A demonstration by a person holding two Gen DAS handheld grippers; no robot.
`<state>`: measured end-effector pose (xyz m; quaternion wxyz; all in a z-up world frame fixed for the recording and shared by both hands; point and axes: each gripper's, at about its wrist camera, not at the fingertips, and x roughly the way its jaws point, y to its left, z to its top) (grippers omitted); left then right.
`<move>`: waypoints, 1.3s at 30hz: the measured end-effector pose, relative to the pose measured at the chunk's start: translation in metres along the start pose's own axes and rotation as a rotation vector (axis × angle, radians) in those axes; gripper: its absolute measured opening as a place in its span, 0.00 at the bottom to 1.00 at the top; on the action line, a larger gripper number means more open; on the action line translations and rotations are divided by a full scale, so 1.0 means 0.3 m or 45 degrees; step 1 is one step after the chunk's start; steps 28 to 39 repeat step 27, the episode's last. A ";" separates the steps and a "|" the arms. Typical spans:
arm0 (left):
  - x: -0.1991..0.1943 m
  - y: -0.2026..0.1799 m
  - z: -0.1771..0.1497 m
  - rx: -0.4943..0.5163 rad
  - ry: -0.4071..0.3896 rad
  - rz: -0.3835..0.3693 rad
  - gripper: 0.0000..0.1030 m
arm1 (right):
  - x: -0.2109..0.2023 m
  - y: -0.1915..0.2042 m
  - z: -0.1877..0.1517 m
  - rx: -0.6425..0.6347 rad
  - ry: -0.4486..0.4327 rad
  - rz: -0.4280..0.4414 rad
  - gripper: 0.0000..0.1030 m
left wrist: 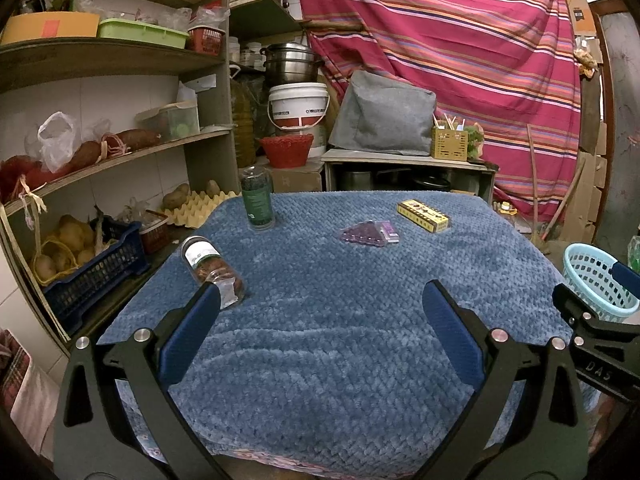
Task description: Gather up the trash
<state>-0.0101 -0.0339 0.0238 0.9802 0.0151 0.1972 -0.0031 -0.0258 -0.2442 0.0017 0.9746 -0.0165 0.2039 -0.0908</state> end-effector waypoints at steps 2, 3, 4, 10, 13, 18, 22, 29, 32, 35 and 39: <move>0.000 -0.003 -0.002 0.001 -0.001 0.001 0.95 | 0.000 0.003 0.000 0.000 -0.001 -0.002 0.96; 0.000 -0.002 -0.003 0.001 -0.003 0.001 0.95 | 0.002 -0.002 0.000 -0.002 -0.001 0.000 0.96; 0.000 -0.002 -0.003 0.001 -0.003 0.001 0.95 | 0.003 -0.004 0.001 -0.001 -0.001 0.001 0.96; 0.001 -0.004 -0.002 -0.004 -0.003 0.001 0.95 | -0.001 -0.010 -0.001 -0.005 -0.012 0.006 0.96; 0.001 -0.004 -0.002 -0.004 -0.003 0.001 0.95 | -0.001 -0.009 0.001 -0.007 -0.014 0.007 0.96; -0.001 -0.002 0.000 -0.004 -0.006 0.001 0.95 | -0.002 -0.014 0.009 -0.014 -0.016 0.010 0.96; -0.008 -0.002 0.002 -0.001 -0.012 0.009 0.95 | -0.004 -0.016 0.010 -0.013 -0.018 0.011 0.96; -0.009 0.002 0.003 -0.005 -0.009 0.007 0.95 | -0.005 -0.016 0.010 -0.013 -0.018 0.011 0.96; -0.009 0.002 0.003 -0.005 -0.009 0.007 0.95 | -0.005 -0.016 0.010 -0.013 -0.018 0.011 0.96; -0.009 0.002 0.003 -0.005 -0.009 0.007 0.95 | -0.005 -0.016 0.010 -0.013 -0.018 0.011 0.96; -0.009 0.002 0.003 -0.005 -0.009 0.007 0.95 | -0.005 -0.016 0.010 -0.013 -0.018 0.011 0.96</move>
